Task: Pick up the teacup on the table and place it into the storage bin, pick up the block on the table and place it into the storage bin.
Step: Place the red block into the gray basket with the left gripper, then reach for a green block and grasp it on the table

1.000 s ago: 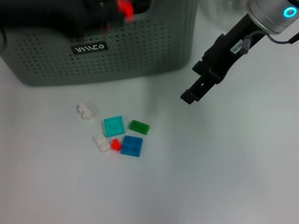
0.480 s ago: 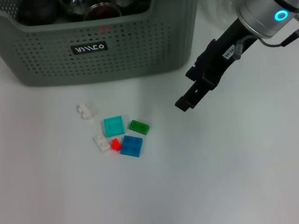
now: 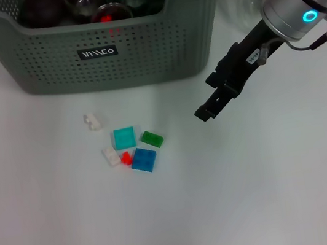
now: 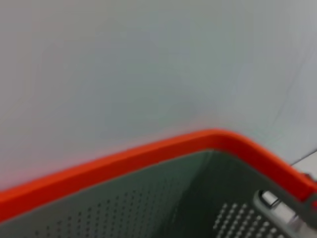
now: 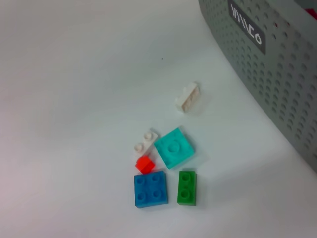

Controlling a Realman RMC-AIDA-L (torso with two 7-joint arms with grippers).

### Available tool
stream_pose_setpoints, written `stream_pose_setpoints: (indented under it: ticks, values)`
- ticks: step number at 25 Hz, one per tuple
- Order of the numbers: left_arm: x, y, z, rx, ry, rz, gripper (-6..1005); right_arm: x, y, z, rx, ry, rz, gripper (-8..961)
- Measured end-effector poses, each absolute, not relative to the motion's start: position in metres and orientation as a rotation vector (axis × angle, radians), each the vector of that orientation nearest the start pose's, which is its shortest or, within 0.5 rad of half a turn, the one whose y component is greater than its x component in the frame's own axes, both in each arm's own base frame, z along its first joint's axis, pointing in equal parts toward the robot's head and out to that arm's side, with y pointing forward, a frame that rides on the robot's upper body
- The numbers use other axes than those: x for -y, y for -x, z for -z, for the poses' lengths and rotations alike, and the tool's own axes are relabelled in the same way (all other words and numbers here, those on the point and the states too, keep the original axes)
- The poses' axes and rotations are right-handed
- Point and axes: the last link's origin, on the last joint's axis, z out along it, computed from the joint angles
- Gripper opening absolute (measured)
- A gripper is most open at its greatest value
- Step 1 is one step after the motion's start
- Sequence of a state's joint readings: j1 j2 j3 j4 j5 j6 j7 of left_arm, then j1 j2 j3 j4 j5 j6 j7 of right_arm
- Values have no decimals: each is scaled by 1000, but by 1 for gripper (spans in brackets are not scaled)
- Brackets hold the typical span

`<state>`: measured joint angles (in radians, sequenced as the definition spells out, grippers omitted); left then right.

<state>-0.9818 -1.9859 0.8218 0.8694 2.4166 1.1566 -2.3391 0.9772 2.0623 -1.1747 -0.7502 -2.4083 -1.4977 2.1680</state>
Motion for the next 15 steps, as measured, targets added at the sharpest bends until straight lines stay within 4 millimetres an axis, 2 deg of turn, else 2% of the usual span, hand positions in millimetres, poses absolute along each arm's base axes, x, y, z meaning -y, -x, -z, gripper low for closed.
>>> stream_pose_setpoints:
  ticks: [3, 6, 8, 9, 12, 15]
  values:
    - [-468, 124, -83, 869, 2393, 396, 307, -393, -140, 45, -728, 2992, 369, 948]
    - [-437, 121, -98, 762, 2471, 553, 382, -392, -139, 46, -711, 3000, 374, 948]
    - [-404, 125, -105, 654, 2570, 685, 520, -391, -138, 47, -698, 3008, 373, 948]
    - [-394, 125, -106, 610, 2605, 723, 589, -390, -138, 48, -692, 3013, 373, 948]
    - [-343, 146, -105, 414, 2770, 859, 703, -388, -137, 52, -671, 3030, 375, 948]
    - [-313, 166, -95, 337, 2850, 884, 816, -386, -135, 55, -644, 3043, 381, 948]
